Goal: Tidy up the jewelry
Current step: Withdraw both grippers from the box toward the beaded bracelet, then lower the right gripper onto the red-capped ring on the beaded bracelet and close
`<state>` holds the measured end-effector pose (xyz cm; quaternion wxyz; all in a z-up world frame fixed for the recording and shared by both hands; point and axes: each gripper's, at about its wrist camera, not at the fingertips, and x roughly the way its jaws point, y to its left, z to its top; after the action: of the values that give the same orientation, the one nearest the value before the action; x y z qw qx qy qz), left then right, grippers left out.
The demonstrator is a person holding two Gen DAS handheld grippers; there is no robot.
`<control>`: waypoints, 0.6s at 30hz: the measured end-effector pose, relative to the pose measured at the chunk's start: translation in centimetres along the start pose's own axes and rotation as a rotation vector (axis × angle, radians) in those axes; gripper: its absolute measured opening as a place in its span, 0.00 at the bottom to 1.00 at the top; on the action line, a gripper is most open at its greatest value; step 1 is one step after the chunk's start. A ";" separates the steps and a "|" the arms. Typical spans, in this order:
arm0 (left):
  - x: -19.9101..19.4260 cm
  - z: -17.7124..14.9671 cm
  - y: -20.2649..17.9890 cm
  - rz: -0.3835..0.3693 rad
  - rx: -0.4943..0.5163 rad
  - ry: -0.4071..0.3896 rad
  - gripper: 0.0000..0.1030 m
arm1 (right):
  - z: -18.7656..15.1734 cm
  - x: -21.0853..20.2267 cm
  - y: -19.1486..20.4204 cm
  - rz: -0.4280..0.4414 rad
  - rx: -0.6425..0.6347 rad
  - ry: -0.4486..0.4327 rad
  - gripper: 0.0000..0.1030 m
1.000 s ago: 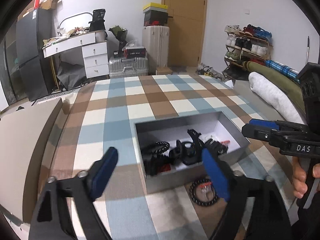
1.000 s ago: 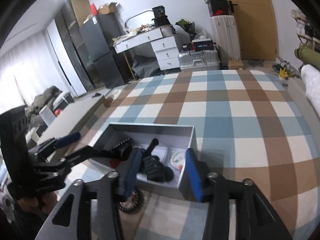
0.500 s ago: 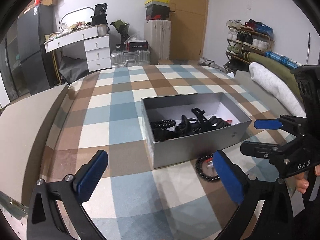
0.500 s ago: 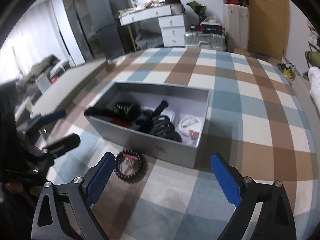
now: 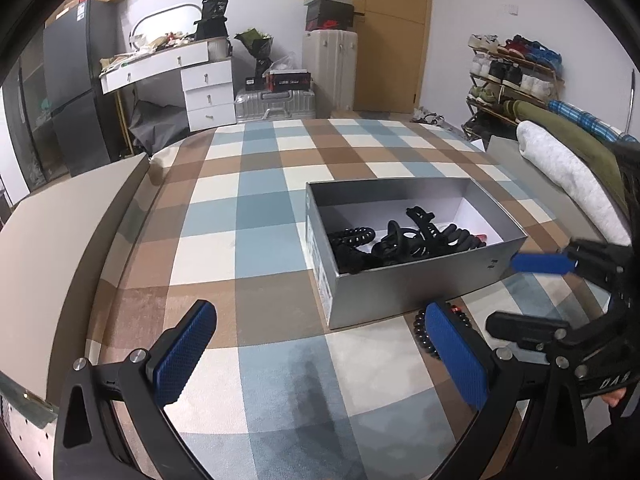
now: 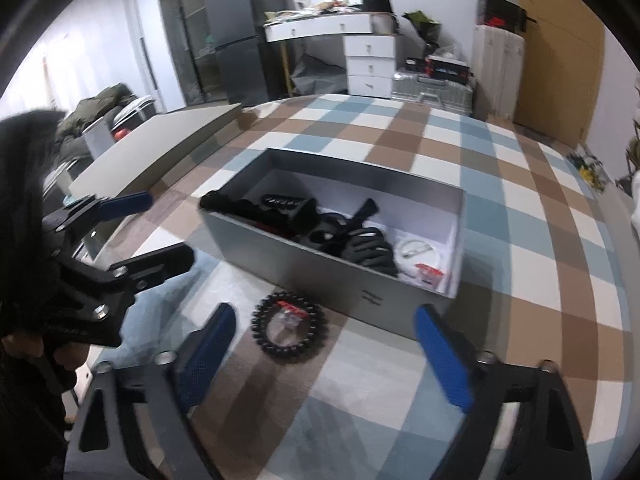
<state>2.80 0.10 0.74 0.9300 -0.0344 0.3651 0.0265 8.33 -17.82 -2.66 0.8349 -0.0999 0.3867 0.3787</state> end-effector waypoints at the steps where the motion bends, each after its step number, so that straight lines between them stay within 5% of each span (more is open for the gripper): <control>1: 0.0 0.0 0.1 0.003 -0.003 -0.001 0.99 | 0.0 0.3 0.3 0.015 -0.012 0.011 0.67; 6: -0.1 0.1 0.4 -0.012 -0.025 0.008 0.99 | -0.3 1.6 1.1 0.081 -0.019 0.044 0.38; 18: 0.0 0.1 0.3 -0.017 -0.019 0.011 0.99 | -0.9 3.4 1.6 0.090 0.012 0.058 0.36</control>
<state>2.80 0.43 0.80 0.9278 -0.0463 0.3696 0.0218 8.11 -15.26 -5.56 0.8061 -0.0883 0.4173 0.4103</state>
